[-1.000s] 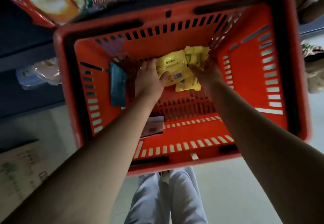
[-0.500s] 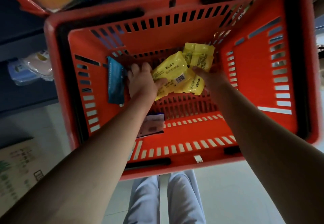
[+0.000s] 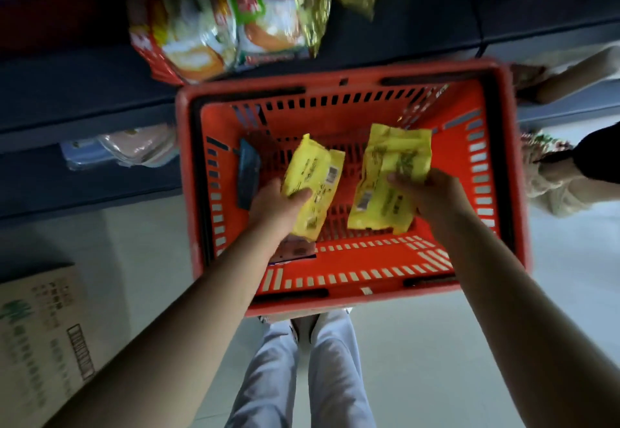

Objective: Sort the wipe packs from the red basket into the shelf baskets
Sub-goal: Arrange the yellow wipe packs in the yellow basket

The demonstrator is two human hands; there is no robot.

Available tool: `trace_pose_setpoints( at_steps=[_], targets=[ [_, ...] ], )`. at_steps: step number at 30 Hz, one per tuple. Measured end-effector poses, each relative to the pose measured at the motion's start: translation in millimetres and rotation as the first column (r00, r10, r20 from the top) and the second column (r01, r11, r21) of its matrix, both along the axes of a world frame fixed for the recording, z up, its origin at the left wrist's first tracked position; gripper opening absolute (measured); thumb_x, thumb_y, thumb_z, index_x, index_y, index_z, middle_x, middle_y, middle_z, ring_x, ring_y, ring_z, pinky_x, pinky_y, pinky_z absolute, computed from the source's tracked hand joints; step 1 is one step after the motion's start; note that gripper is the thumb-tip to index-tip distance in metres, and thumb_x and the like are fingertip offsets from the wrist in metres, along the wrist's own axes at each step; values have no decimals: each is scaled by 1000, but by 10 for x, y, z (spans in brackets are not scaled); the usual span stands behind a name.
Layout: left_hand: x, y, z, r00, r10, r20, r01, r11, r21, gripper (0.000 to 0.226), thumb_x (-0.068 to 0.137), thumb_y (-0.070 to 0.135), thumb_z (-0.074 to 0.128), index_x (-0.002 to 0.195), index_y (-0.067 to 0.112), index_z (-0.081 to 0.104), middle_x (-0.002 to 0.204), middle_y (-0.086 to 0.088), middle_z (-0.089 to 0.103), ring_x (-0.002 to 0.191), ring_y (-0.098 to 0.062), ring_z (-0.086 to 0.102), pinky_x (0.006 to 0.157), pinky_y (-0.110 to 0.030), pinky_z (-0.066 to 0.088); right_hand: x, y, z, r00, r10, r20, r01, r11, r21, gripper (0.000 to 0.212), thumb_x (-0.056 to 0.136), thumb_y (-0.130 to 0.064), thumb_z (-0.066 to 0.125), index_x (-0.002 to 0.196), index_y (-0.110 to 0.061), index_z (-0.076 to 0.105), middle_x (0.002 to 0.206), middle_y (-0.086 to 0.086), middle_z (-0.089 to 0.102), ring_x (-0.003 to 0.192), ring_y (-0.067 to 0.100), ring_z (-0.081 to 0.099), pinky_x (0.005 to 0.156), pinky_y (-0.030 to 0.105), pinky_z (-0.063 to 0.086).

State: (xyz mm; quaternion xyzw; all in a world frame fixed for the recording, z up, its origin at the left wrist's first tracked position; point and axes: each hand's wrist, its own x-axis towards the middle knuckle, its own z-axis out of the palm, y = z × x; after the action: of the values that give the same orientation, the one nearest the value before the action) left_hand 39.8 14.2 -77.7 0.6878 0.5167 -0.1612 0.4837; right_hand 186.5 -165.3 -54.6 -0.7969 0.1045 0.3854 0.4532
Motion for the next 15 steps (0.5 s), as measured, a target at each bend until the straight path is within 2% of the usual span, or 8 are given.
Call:
trace_pose_setpoints(
  at_steps=[2, 3, 6, 9, 10, 12, 14, 15],
  targets=[
    [-135, -42, 569, 967, 237, 92, -220, 962, -164, 40, 86, 40, 70, 117, 18, 58, 114, -2, 68, 88, -13, 66, 68, -29, 54, -119, -94, 557, 990, -51, -132, 81, 969, 232, 40, 75, -24, 79, 110, -7, 68, 103, 11, 74, 94, 30, 72, 79, 49, 59],
    [-199, -48, 925, 941, 314, 126, -274, 926, -260, 36, 84, 38, 72, 114, 23, 60, 110, 4, 71, 86, -8, 68, 68, -29, 53, -178, -121, 899, 976, -55, -209, 125, 932, 340, 47, 76, -22, 76, 118, -4, 63, 108, 13, 73, 98, 31, 71, 77, 46, 59],
    [-394, -57, 2131, 890, 379, 253, -221, 845, -488, 27, 81, 34, 73, 105, 37, 61, 91, 22, 74, 76, 7, 69, 63, -23, 47, -314, -95, 2035, 949, 5, -316, 166, 843, 512, 45, 83, -17, 67, 125, -4, 57, 117, 16, 70, 106, 32, 68, 78, 42, 59],
    [-605, -102, 3242, 825, 398, 401, -169, 851, -497, 47, 72, 33, 74, 117, 36, 62, 109, 10, 74, 98, -10, 70, 79, -35, 57, -464, -2, 3125, 952, 78, -297, 123, 790, 601, 41, 92, -16, 57, 132, -9, 52, 123, 13, 67, 111, 30, 66, 89, 48, 56],
    [-666, -120, 3569, 796, 407, 448, -175, 864, -473, 51, 70, 34, 75, 119, 34, 62, 110, 8, 74, 99, -12, 71, 78, -36, 58, -511, 28, 3417, 957, 105, -269, 86, 787, 611, 42, 93, -21, 57, 134, -13, 51, 125, 11, 66, 112, 29, 65, 90, 49, 55],
    [-771, -177, 4121, 739, 415, 530, -191, 884, -426, 53, 68, 35, 75, 120, 34, 61, 107, 9, 74, 95, -11, 72, 69, -28, 60, -649, 118, 3947, 982, 149, -117, -67, 851, 520, 57, 86, -47, 64, 134, -23, 46, 123, -2, 68, 103, 20, 69, 86, 44, 56],
    [-856, -254, 4541, 689, 411, 597, -200, 900, -388, 51, 68, 36, 75, 117, 34, 62, 104, 9, 75, 91, -10, 72, 62, -25, 58, -841, 252, 4392, 975, 206, 78, -221, 922, 317, 86, 62, -77, 66, 131, -37, 34, 112, -20, 62, 90, 5, 63, 70, 27, 55],
    [-891, -285, 4706, 662, 406, 630, -203, 906, -371, 47, 70, 35, 75, 116, 34, 62, 104, 8, 75, 90, -10, 72, 62, -25, 58, -934, 328, 4561, 967, 212, 138, -245, 921, 304, 102, 52, -82, 67, 136, -42, 27, 118, -20, 58, 96, 4, 59, 71, 23, 55]
  ],
)
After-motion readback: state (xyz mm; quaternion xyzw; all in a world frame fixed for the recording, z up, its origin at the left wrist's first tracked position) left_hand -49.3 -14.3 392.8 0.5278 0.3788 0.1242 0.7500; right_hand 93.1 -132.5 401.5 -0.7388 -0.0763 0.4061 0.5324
